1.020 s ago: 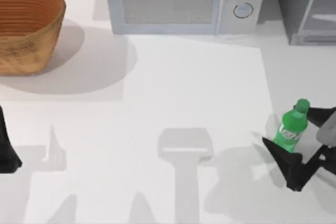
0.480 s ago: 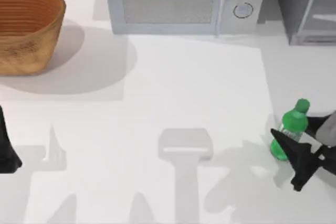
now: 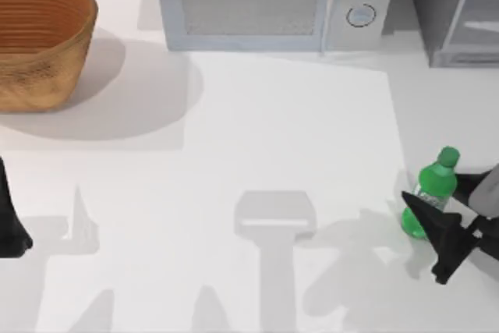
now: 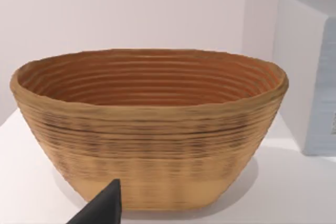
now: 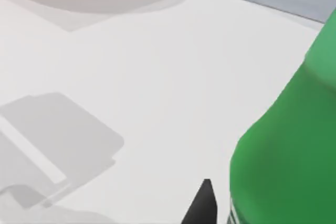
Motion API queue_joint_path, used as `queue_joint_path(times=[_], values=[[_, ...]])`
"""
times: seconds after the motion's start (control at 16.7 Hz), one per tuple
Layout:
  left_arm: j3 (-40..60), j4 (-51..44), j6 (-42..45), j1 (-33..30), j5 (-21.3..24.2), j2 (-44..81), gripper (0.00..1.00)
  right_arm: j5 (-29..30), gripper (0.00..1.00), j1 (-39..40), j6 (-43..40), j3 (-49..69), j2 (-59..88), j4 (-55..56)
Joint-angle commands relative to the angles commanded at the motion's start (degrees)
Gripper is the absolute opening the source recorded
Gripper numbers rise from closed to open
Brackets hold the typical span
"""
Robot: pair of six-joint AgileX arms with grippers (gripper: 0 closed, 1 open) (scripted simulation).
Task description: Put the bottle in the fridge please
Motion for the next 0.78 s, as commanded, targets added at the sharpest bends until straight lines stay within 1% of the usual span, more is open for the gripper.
queue_joint_path(times=[0.3,0.42,0.6,0.78], values=[[0.0,0.0,0.0,0.0,0.0,0.0,1.0,-0.1,0.01,-0.1,-0.1,0.1,-0.1,-0.1],[0.0,0.0,0.0,0.0,0.0,0.0,1.0,-2.0,0.01,-1.7,-1.8,1.2,-2.0,-1.9],[0.0,0.0,0.0,0.0,0.0,0.0,1.0,-6.9,0.01,-7.9,-4.2,1.6,-7.2,-8.8],[0.0,0.0,0.0,0.0,0.0,0.0,1.0,-11.5,0.01,-13.3,-7.2,2.8,-12.3,-19.6]])
